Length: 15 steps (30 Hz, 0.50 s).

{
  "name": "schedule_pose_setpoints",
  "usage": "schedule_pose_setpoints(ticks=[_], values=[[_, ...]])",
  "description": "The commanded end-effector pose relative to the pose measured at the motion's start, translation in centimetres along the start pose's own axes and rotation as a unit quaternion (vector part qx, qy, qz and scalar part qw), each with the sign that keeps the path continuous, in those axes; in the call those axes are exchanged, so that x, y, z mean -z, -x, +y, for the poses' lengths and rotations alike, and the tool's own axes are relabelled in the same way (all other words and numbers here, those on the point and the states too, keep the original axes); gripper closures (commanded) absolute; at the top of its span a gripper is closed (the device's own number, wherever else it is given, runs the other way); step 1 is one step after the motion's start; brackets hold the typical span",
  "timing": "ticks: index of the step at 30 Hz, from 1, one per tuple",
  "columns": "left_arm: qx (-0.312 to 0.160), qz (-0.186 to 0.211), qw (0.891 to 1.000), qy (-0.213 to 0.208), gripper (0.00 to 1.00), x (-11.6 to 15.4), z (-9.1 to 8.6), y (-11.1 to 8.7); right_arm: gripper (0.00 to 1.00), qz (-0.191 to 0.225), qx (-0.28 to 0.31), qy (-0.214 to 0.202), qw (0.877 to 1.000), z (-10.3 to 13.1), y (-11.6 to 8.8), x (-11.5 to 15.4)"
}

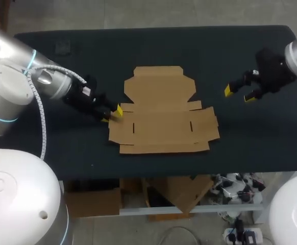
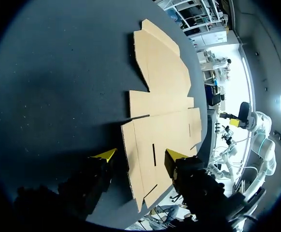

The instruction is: Assemble the packaging by folding the flat box into shape, placing the metal phone stand inside, and closing the box properly

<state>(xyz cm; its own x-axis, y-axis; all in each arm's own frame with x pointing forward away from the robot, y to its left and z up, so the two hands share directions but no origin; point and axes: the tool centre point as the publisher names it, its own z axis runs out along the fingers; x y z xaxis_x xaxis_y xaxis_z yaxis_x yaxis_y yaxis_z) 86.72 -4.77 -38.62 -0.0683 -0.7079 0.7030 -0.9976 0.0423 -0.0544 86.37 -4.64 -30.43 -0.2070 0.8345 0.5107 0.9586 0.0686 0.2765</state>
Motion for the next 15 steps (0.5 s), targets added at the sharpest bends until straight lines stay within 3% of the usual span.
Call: schedule_pose_setpoints(ticks=[1,3,6,7,9,15], values=[[0.000,-0.011,1.000,0.008,0.00,0.01,-0.12,-0.33,0.00,0.002,0.001,-0.002,1.000,0.12,-0.01,0.14],[0.001,-0.014,1.000,0.008,0.00,-0.06,0.04,-0.26,0.00,0.003,0.002,-0.002,1.000,0.16,-0.02,0.14],[0.004,-0.015,1.000,0.007,0.51,-0.20,0.11,-0.09,0.00,0.004,0.003,-0.003,1.000,0.26,-0.07,0.01],[0.005,-0.016,1.000,0.008,0.60,-0.29,0.15,-0.07,0.00,0.004,0.004,-0.004,1.000,0.26,-0.07,-0.01],[0.006,-0.017,1.000,0.008,1.00,-0.43,0.29,-0.11,0.00,0.005,0.005,-0.004,1.000,0.26,-0.07,-0.02],[0.005,-0.020,1.000,0.007,1.00,-0.65,0.84,-0.33,0.00,0.005,0.005,-0.004,1.000,0.11,-0.05,0.07]])
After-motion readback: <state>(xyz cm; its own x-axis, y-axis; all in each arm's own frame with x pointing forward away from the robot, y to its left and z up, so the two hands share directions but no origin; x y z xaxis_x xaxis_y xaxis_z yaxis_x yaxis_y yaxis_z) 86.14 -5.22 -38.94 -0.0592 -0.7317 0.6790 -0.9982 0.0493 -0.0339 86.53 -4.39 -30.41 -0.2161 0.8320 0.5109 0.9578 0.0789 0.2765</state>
